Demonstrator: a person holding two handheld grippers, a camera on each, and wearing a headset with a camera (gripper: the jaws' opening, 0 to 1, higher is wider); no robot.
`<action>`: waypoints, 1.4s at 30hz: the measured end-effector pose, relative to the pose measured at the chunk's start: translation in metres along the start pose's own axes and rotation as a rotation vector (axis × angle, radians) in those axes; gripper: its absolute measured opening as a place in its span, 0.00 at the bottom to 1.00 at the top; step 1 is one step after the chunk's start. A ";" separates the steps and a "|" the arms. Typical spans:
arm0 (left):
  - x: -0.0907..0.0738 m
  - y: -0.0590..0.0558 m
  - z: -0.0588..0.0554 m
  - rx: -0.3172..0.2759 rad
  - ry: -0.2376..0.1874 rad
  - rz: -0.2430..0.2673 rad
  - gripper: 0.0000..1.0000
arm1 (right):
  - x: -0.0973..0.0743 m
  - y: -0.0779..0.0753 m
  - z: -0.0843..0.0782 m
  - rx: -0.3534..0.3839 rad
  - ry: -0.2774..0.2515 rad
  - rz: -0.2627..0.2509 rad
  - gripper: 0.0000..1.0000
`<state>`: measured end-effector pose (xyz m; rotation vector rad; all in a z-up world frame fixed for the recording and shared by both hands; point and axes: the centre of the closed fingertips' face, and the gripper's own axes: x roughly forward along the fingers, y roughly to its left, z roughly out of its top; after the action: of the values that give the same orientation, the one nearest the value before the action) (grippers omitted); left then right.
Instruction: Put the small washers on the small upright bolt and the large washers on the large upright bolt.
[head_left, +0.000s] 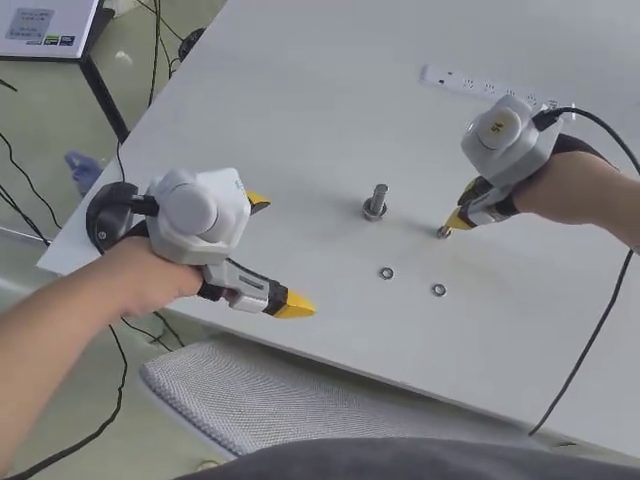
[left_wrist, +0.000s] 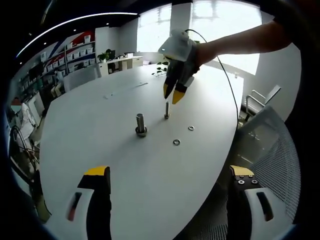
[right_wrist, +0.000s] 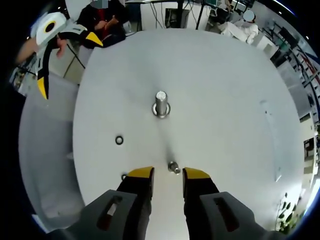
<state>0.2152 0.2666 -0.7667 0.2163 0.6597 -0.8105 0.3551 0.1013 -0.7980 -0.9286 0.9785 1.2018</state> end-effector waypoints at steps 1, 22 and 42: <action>0.000 0.000 0.000 0.006 -0.001 -0.001 0.98 | -0.001 0.002 0.000 -0.001 -0.002 0.001 0.24; -0.004 0.003 -0.002 0.005 0.010 0.012 0.95 | -0.013 0.046 -0.007 0.004 -0.012 0.047 0.24; 0.002 0.006 0.001 0.016 0.008 0.013 0.94 | 0.008 0.066 -0.031 0.021 0.011 0.080 0.25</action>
<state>0.2210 0.2684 -0.7678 0.2382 0.6594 -0.8031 0.2870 0.0834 -0.8190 -0.8877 1.0437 1.2522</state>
